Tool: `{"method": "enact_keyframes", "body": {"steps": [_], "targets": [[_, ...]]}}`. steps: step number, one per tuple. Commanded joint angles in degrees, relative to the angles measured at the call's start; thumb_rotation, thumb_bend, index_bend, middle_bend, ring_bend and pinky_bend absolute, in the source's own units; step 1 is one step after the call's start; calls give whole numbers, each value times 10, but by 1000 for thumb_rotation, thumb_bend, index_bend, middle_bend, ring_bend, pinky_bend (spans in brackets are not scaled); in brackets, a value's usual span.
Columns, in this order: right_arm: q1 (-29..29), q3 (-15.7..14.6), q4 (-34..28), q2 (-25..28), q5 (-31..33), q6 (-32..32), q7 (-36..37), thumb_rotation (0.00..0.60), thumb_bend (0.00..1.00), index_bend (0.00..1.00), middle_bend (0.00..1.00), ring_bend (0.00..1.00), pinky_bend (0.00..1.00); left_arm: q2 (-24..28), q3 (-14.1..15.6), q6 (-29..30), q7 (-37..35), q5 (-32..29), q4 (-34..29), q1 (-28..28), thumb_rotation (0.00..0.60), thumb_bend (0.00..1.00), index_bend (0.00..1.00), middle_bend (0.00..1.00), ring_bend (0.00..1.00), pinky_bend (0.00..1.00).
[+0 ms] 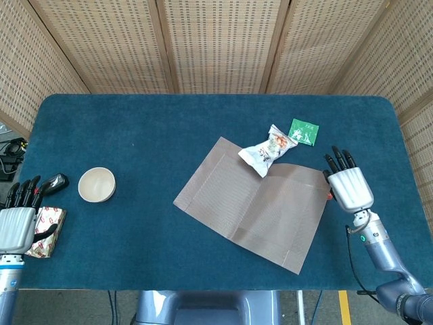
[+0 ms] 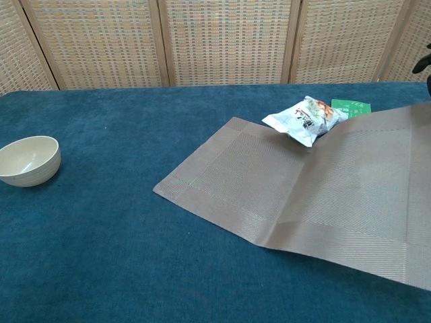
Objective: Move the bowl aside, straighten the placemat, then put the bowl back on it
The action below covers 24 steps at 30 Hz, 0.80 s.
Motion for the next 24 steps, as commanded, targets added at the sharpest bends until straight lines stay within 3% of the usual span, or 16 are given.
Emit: {"method": "enact_keyframes", "body": {"steps": [1, 5, 8, 15, 21, 24], "targets": [[-2, -1, 0, 0, 6, -3, -13, 600, 413, 531, 160, 53, 152, 0, 0, 0, 0, 0, 0, 0, 600, 162, 111, 0, 0, 0], [-10, 2, -18, 5, 34, -14, -44, 600, 274, 236, 1, 0, 35, 0, 0, 1, -1, 0, 0, 0, 600, 162, 111, 0, 0, 0], [-21, 10, -43, 11, 60, -12, -58, 600, 244, 144, 0, 0, 13, 0, 0, 1, -1, 0, 1, 0, 600, 162, 111, 0, 0, 0], [-70, 13, -103, 34, 62, 58, 10, 600, 217, 112, 0, 0, 0, -2, 1, -2, -5, 2, 3, -1, 600, 157, 111, 0, 0, 0], [-118, -3, -143, 53, 32, 130, 82, 600, 186, 68, 0, 0, 0, -3, 1, -8, -7, 4, 0, -6, 600, 49, 109, 0, 0, 0], [-142, -13, -154, 59, 15, 166, 108, 600, 181, 65, 0, 0, 0, -3, -1, -12, -1, 5, -3, -11, 600, 41, 104, 0, 0, 0]]}}
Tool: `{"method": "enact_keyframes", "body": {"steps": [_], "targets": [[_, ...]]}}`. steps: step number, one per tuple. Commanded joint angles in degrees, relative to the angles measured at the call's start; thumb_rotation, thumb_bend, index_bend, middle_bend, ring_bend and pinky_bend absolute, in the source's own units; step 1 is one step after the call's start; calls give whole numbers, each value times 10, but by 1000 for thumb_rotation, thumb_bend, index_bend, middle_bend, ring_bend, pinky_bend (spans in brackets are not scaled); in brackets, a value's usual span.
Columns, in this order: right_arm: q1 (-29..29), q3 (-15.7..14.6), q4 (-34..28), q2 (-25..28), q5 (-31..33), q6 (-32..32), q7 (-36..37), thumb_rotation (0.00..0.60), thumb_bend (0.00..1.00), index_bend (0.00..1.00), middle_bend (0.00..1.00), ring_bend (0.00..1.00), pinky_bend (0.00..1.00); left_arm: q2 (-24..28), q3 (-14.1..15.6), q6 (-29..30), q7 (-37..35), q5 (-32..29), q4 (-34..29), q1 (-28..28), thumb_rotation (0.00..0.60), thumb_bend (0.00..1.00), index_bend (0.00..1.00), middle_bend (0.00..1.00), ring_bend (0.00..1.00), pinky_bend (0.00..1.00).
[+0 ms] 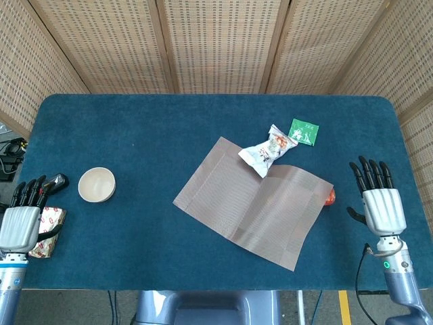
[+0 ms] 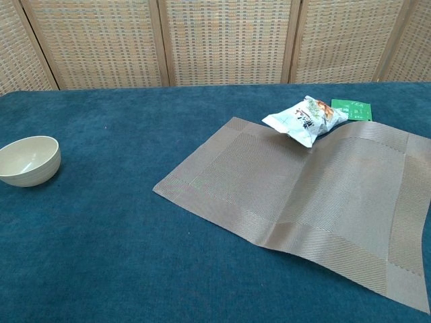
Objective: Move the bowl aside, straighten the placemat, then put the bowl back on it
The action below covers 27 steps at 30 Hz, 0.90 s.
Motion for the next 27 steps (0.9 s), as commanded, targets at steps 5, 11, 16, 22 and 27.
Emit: {"method": "enact_keyframes", "body": {"steps": [5, 11, 16, 22, 27], "targets": [[-52, -19, -17, 11, -39, 73, 56, 600, 179, 65, 0, 0, 0, 9, -9, -14, 24, 5, -15, -20, 600, 42, 103, 0, 0, 0], [-60, -19, -13, 13, -44, 81, 79, 600, 175, 64, 0, 0, 0, 16, -23, -44, 65, 20, -36, -59, 600, 42, 104, 0, 0, 0], [-62, -14, -8, 17, -47, 83, 98, 600, 175, 65, 0, 0, 0, 2, -40, -84, 113, 20, -52, -105, 600, 43, 108, 0, 0, 0], [-64, -9, -8, 23, -45, 79, 118, 600, 175, 62, 0, 0, 0, -29, -57, -139, 159, -2, -50, -153, 600, 45, 111, 0, 0, 0], [-65, -6, -13, 28, -52, 84, 137, 600, 175, 60, 0, 0, 0, -70, -68, -193, 216, -33, -33, -201, 600, 46, 111, 0, 0, 0]]}}
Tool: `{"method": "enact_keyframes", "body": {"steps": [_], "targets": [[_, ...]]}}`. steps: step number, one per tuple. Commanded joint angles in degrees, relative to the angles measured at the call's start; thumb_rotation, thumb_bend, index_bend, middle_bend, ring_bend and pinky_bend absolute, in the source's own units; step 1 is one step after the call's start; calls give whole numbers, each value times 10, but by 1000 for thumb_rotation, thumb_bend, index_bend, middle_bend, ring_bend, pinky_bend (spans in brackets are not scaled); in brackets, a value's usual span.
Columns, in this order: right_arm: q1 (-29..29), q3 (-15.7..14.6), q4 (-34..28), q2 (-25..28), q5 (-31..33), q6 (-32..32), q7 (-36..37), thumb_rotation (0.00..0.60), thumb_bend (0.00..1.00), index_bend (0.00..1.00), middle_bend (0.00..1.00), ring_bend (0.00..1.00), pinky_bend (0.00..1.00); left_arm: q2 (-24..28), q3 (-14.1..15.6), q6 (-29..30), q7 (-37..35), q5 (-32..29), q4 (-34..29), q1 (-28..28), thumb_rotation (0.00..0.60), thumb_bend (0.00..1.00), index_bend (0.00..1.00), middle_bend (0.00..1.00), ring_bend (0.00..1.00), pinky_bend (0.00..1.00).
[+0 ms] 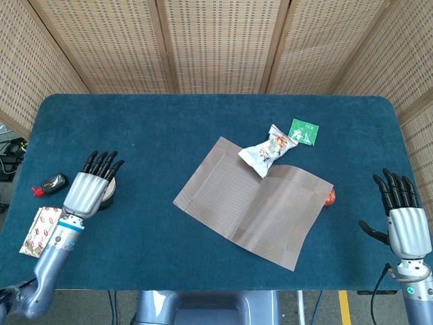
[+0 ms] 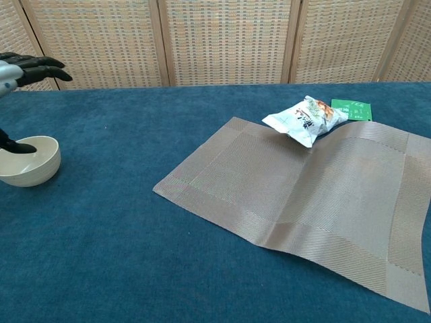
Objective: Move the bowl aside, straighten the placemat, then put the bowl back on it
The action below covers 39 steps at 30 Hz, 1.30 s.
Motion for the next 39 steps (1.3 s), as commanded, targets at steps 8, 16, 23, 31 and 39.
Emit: {"method": "enact_keyframes", "body": {"steps": [8, 16, 23, 31, 39], "targets": [[-3, 7, 0, 6, -3, 1, 27, 600, 175, 36, 0, 0, 0, -81, -21, -81, 84, -70, 49, -85, 600, 4, 117, 0, 0, 0], [-3, 10, 2, 8, 0, -8, 41, 600, 175, 35, 0, 0, 0, -133, -15, -111, 128, -105, 93, -125, 600, 2, 121, 0, 0, 0], [-1, 10, 5, 5, 1, -17, 45, 600, 175, 34, 0, 0, 0, -179, -3, -128, 152, -128, 129, -151, 600, 3, 121, 0, 0, 0], [-2, 16, 8, 8, 9, -22, 59, 600, 175, 28, 0, 0, 0, -218, 2, -132, 162, -137, 165, -175, 600, 5, 133, 0, 0, 0], [-3, 19, 8, 11, 13, -27, 75, 600, 175, 19, 0, 0, 0, -255, 6, -140, 166, -144, 202, -196, 600, 13, 150, 0, 0, 0]]}}
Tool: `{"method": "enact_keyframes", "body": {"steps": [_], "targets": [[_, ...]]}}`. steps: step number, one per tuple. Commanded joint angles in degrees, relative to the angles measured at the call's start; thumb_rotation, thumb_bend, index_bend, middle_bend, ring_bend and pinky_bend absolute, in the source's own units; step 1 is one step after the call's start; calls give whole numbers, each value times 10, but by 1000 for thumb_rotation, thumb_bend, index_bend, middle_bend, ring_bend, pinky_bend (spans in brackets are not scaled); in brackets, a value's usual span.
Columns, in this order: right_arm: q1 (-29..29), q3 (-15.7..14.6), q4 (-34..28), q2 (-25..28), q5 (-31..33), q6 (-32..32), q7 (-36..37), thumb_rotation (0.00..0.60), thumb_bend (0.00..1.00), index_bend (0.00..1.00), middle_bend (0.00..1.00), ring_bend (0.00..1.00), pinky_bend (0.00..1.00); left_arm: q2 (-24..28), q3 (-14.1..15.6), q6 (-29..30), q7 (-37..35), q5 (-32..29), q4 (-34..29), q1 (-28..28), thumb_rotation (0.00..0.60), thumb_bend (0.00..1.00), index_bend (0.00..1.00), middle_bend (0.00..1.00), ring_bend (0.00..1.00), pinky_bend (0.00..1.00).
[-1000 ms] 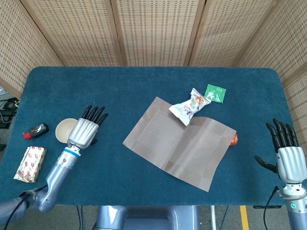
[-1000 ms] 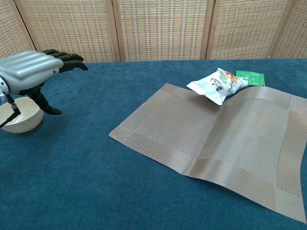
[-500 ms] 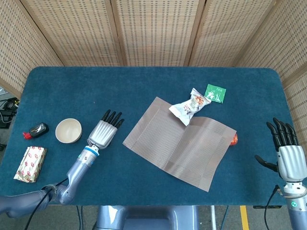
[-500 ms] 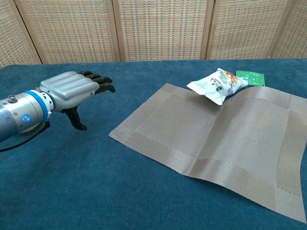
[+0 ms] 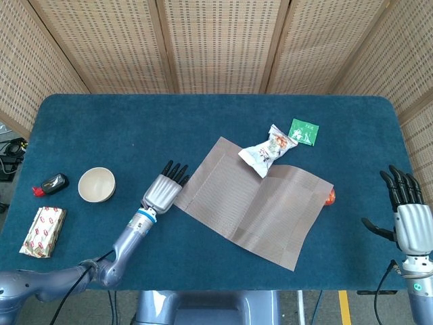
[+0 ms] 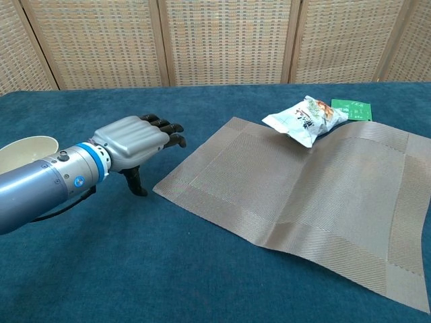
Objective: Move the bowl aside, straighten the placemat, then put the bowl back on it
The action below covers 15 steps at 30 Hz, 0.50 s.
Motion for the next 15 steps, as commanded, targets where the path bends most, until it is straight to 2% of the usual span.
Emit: {"method": "enact_keyframes", "body": {"steps": [1, 5, 7, 12, 15], "targets": [[0, 1, 0, 1, 1, -1, 2, 600, 175, 16, 0, 0, 0, -11, 3, -3, 1, -1, 11, -6, 600, 19, 152, 0, 0, 0], [-1, 3, 0, 3, -1, 2, 15, 600, 175, 4, 0, 0, 0, -32, 4, -7, -4, -3, 33, -14, 600, 100, 168, 0, 0, 0], [-2, 4, 2, 4, -1, 4, 23, 600, 175, 2, 0, 0, 0, -41, 6, -5, -10, 1, 44, -17, 600, 179, 200, 0, 0, 0], [-2, 5, 5, 4, -3, 6, 32, 600, 175, 0, 0, 0, 0, -57, 15, 15, -41, 34, 68, -21, 600, 336, 250, 0, 0, 0], [-2, 4, 3, 4, -4, 3, 33, 600, 173, 0, 0, 0, 0, -61, 18, 23, -60, 49, 76, -21, 600, 386, 259, 0, 0, 0]]}}
